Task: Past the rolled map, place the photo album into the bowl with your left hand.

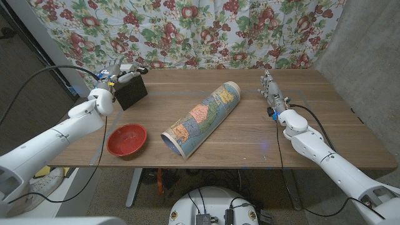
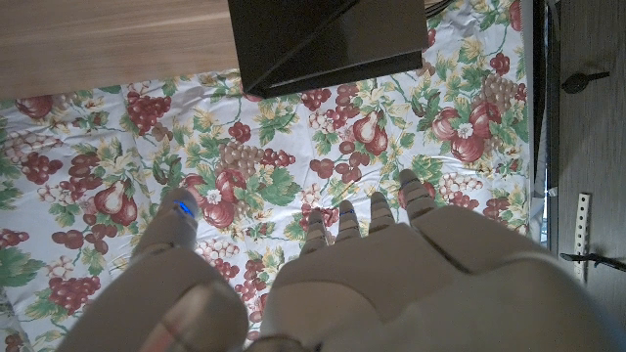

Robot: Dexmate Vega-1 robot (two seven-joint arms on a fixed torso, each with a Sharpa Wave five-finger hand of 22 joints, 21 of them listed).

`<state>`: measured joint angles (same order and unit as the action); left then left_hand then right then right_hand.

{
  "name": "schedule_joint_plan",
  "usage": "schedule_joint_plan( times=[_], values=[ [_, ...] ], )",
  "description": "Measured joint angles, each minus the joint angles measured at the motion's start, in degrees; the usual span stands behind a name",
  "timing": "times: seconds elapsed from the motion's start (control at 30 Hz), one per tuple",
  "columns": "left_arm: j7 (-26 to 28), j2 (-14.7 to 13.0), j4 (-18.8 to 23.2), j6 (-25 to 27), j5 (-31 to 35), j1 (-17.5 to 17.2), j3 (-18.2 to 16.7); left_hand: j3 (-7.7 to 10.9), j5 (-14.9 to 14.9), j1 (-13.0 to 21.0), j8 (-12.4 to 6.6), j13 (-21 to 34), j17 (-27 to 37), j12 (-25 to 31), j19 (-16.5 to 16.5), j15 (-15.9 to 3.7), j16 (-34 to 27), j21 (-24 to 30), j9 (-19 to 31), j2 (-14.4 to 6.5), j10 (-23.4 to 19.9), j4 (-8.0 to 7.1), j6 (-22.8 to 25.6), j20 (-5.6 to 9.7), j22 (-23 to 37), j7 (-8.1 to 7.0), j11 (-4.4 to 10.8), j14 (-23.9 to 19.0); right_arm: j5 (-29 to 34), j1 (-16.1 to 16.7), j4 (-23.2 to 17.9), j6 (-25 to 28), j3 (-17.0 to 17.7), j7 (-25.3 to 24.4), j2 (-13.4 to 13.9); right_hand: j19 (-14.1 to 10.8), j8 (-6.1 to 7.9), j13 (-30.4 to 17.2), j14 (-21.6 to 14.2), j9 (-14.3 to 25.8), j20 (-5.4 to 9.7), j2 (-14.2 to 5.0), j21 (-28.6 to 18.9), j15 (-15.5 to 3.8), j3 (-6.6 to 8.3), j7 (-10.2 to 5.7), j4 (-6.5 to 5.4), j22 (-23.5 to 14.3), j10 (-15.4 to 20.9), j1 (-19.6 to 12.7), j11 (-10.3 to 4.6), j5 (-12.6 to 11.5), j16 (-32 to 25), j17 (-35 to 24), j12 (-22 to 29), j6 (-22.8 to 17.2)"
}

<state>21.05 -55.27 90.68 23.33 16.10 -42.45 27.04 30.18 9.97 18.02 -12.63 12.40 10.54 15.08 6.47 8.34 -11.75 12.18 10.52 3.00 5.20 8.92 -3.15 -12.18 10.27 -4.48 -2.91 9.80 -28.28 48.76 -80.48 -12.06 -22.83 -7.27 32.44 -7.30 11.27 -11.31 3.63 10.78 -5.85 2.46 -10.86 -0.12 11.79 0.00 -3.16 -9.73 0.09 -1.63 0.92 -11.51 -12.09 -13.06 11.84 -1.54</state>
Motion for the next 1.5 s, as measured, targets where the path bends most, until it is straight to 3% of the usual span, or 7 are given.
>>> schedule_joint_plan(
  times=[0.07, 0.63, 0.83, 1.07, 1.23, 1.5],
  values=[
    [0.93, -0.02, -0.14, -2.18, 0.73, 0.05, 0.05, 0.00, 0.00, 0.28, 0.00, 0.00, 0.00, 0.00, -0.20, -0.11, -0.24, 0.00, 0.00, 0.17, -0.14, 0.00, 0.26, 0.21, 0.00, 0.06, 0.15, 0.11, -0.04, 0.00, 0.08, 0.00, 0.00, 0.03, 0.03, 0.00, 0.00, 0.00, 0.00, 0.00, 0.00, 0.00, 0.00, 0.00, 0.00, 0.00, 0.00, 0.00, 0.00, 0.00, 0.00, 0.00, 0.00, 0.00, 0.00, 0.00],
    [1.39, -2.02, -0.69, -3.05, 2.38, 0.70, 0.44, -0.24, 0.00, 0.99, 0.01, -0.01, -0.01, 0.56, -1.43, -0.30, -0.45, 0.00, 0.00, 0.43, -1.17, 0.24, 1.38, 0.00, 0.28, 0.19, -0.27, 0.30, -0.31, 0.02, 0.39, -0.04, 0.00, 0.58, 0.07, 0.00, 0.00, 0.00, 0.00, 0.00, 0.00, 0.00, 0.00, 0.00, 0.00, 0.00, 0.00, 0.00, 0.00, 0.00, 0.00, 0.00, 0.00, -0.01, 0.00, 0.00],
    [-1.81, -2.69, -1.17, -3.83, 3.45, 1.44, 0.76, -0.23, 0.00, 1.18, 0.01, -0.01, -0.01, 0.56, -1.43, -0.09, -0.45, 0.00, 0.00, 0.62, -0.94, 0.24, 1.15, 0.00, 0.28, 0.42, -0.49, -0.16, -0.33, 0.16, 0.45, -0.07, 0.01, 0.61, 0.27, 0.00, 0.00, 0.00, 0.00, 0.00, 0.00, 0.00, 0.00, 0.00, 0.00, 0.00, 0.00, 0.00, 0.00, 0.00, 0.00, 0.00, 0.00, 0.24, 0.00, 0.00],
    [-3.89, -3.25, -1.95, -4.68, 3.79, 2.37, 1.06, -0.23, 0.00, 1.60, 0.01, -0.01, -0.01, 0.56, -1.78, -0.21, -0.74, 0.01, 0.00, 0.81, -1.48, 0.24, 1.17, -0.27, 0.47, 0.44, -1.03, -1.78, -0.35, 0.33, 0.20, -0.07, 0.12, 0.61, 0.45, 0.00, 0.00, 0.00, 0.00, 0.00, 0.00, 0.00, 0.00, 0.00, 0.00, 0.00, 0.00, 0.00, 0.00, 0.00, 0.00, 0.00, 0.00, 0.29, 0.00, 0.00],
    [-4.81, -3.48, -2.43, -5.32, 3.85, 2.87, 1.20, -0.23, 0.00, 2.31, 0.36, -0.01, -0.01, 0.87, -4.62, -0.89, -1.83, 1.39, 0.00, 0.70, -2.50, 0.24, 1.63, -0.10, 1.08, 0.90, -1.40, -6.04, -0.36, 0.38, -0.15, -0.04, 0.14, 0.60, 0.68, 0.00, 0.00, 0.00, 0.00, 0.00, 0.00, 0.00, 0.00, 0.00, -0.24, 0.00, -0.24, 0.00, 0.00, 0.00, 0.00, 0.00, 0.00, 0.18, 0.00, 0.00],
    [-7.19, -4.19, -2.48, -5.50, 4.00, 3.49, 1.36, -0.23, 0.00, 2.54, 0.58, -0.01, -0.01, 0.87, -5.84, -1.05, -2.04, 1.82, 0.00, 0.93, -2.71, 0.24, 1.45, -0.30, 1.34, 1.53, -1.60, -6.92, -0.30, 0.59, -0.79, 0.44, 0.20, 0.60, 1.14, 0.00, 0.00, 0.00, 0.00, 0.00, 0.00, 0.00, 0.00, 0.00, -0.24, 0.00, -0.24, 0.00, 0.00, 0.00, 0.00, 0.00, 0.00, 0.13, 0.00, 0.00]
  ],
)
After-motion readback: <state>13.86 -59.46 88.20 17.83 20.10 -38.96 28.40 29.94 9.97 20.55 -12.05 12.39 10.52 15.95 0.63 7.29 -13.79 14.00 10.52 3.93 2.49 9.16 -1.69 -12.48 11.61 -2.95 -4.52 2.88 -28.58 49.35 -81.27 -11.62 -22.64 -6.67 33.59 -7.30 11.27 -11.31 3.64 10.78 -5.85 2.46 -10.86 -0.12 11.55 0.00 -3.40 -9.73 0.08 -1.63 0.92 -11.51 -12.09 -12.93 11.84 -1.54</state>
